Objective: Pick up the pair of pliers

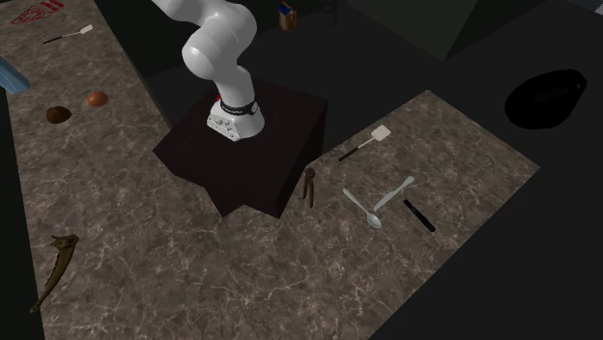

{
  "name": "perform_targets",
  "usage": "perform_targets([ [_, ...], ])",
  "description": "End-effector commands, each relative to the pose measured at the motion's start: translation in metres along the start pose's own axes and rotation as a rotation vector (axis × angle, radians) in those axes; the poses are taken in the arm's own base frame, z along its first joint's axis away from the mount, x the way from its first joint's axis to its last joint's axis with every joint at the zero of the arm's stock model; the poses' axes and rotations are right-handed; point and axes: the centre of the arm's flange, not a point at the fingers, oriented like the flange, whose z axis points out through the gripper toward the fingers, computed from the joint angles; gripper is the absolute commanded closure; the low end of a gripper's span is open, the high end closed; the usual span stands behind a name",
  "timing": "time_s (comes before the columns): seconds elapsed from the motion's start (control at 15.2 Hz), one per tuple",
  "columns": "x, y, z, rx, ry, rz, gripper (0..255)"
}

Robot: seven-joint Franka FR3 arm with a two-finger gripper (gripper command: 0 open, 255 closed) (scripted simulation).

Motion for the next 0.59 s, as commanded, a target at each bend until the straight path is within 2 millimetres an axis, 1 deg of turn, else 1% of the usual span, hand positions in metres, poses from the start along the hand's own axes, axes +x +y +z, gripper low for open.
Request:
perform_targets([
  [0.0, 0.000, 0.000, 0.000, 0.000, 0.000, 0.000, 0],
  [0.53, -0.011, 0.028, 0.101, 0.000, -0.001, 0.001, 0],
])
